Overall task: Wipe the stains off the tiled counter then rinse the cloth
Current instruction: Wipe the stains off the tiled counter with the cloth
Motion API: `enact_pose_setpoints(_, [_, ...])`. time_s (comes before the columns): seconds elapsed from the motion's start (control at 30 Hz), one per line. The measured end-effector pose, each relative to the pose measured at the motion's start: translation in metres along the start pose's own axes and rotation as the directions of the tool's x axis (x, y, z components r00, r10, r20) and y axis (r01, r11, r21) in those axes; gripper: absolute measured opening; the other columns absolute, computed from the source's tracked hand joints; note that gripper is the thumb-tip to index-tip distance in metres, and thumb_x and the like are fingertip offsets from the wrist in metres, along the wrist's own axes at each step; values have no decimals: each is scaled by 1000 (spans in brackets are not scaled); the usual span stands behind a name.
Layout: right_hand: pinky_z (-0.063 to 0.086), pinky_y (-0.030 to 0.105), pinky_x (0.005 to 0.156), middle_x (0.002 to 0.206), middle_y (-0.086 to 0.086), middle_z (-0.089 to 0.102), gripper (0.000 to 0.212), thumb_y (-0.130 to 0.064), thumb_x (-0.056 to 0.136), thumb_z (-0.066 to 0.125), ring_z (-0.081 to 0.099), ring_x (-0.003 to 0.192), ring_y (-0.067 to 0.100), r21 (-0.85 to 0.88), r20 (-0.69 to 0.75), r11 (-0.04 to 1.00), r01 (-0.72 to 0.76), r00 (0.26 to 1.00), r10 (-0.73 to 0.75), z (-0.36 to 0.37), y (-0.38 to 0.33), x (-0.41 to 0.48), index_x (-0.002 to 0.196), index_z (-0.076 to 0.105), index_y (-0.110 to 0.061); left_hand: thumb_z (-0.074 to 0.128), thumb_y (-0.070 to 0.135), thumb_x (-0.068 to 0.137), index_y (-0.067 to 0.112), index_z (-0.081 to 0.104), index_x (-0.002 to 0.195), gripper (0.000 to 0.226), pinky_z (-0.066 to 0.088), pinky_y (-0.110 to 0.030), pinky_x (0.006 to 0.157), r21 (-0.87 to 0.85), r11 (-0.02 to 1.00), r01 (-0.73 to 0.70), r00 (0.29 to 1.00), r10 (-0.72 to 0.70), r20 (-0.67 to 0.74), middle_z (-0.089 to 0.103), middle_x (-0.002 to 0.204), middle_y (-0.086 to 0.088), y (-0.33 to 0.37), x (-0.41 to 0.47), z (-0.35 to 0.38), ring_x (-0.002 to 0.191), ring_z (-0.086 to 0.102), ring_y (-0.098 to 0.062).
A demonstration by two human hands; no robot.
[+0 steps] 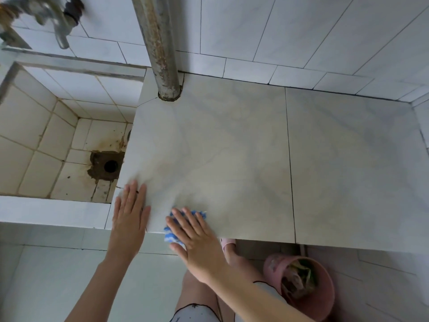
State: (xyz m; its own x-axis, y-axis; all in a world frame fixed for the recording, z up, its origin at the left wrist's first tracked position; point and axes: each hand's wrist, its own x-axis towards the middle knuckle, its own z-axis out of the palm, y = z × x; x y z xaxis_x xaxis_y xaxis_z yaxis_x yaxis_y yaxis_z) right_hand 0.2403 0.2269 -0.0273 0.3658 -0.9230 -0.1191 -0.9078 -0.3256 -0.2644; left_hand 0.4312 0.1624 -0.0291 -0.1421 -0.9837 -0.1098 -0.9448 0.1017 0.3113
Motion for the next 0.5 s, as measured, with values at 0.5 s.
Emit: enact_pose_setpoints(0.5, [0,36,118,158,6,5,55,-42,102,4,4,145,22,21,-69,819,-573,817,573,-24,143,-119,150,7,-16,13,46,94,10,10,150,66,-3,-32,118,-39,999,-7,1000,7,-1,3,158,-3,73,17,21,145,-1,-16])
